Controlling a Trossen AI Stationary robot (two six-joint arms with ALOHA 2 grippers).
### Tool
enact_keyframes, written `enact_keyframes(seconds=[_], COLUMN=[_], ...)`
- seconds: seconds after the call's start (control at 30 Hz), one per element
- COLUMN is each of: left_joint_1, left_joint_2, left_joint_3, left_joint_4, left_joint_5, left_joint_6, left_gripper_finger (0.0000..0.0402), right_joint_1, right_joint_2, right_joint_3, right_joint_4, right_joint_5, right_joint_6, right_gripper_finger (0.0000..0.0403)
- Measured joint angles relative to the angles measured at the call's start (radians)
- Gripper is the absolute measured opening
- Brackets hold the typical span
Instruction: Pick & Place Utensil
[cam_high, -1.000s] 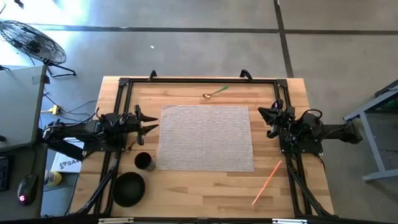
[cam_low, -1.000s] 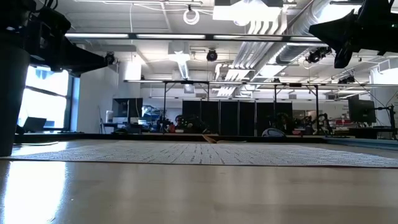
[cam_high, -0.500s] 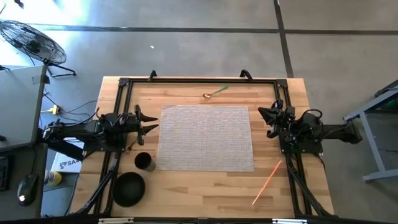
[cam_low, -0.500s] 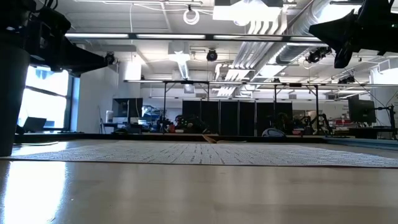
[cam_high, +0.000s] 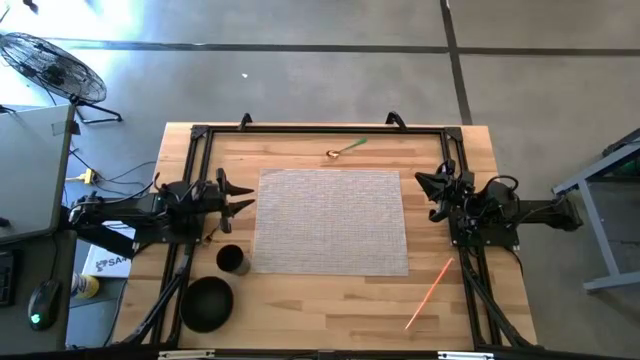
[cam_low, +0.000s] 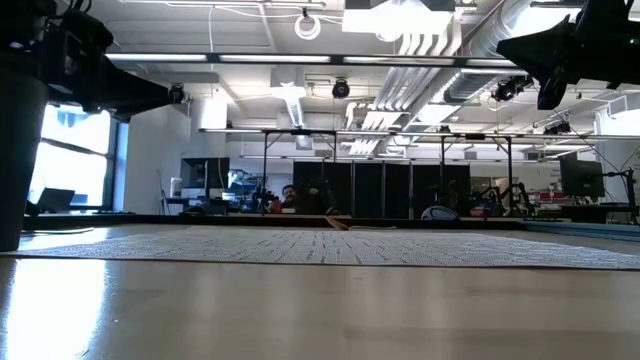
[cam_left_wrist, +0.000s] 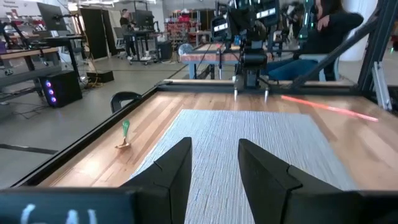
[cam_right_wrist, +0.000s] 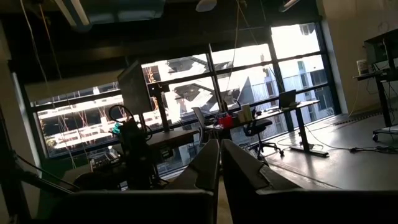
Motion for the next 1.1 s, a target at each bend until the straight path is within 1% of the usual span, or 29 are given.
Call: enact_keyframes(seconds=[0.23, 0.4, 0.5, 0.57, 0.67, 0.73, 0.8, 0.87, 0.93, 1.1], left_joint_1=[0.0, 0.0, 0.0, 0.0, 0.0, 0.0, 0.0, 0.0, 0.0, 0.0], left_joint_2=[0.0, 0.0, 0.0, 0.0, 0.0, 0.0, 0.0, 0.0, 0.0, 0.0], left_joint_3=[0.0, 0.0, 0.0, 0.0, 0.0, 0.0, 0.001, 0.001, 0.01, 0.125], left_joint_4=[-0.001, 0.076, 0.089, 0.078, 0.074, 0.087, 0.081, 0.064, 0.029, -0.212], left_joint_5=[0.0, 0.0, 0.01, 0.054, 0.176, 0.208, 0.217, 0.24, 0.24, 0.161], left_joint_6=[-0.006, -0.054, -0.069, -0.068, -0.013, 0.003, 0.004, 0.013, 0.015, 0.016], left_gripper_finger=[0.0129, 0.0129, 0.0129, 0.0129, 0.0129, 0.0129, 0.0129, 0.0129, 0.0129, 0.0129], right_joint_1=[0.0, 0.0, 0.0, 0.0, 0.0, 0.0, 0.0, 0.0, 0.0, 0.0], right_joint_2=[0.0, 0.0, 0.0, 0.0, 0.0, 0.0, 0.0, 0.0, 0.0, 0.0], right_joint_3=[0.0, 0.0, 0.0, 0.0, 0.0, 0.0, 0.0, 0.0, 0.0, 0.0], right_joint_4=[0.0, 0.0, 0.0, 0.0, 0.0, 0.0, 0.0, 0.0, 0.0, 0.0], right_joint_5=[0.0, 0.0, 0.0, 0.0, 0.0, 0.0, 0.0, 0.0, 0.0, 0.0], right_joint_6=[0.0, 0.0, 0.0, 0.0, 0.0, 0.0, 0.0, 0.0, 0.0, 0.0], right_gripper_finger=[0.0012, 0.0012, 0.0012, 0.0012, 0.0012, 0.0012, 0.0012, 0.0012, 0.0012, 0.0012])
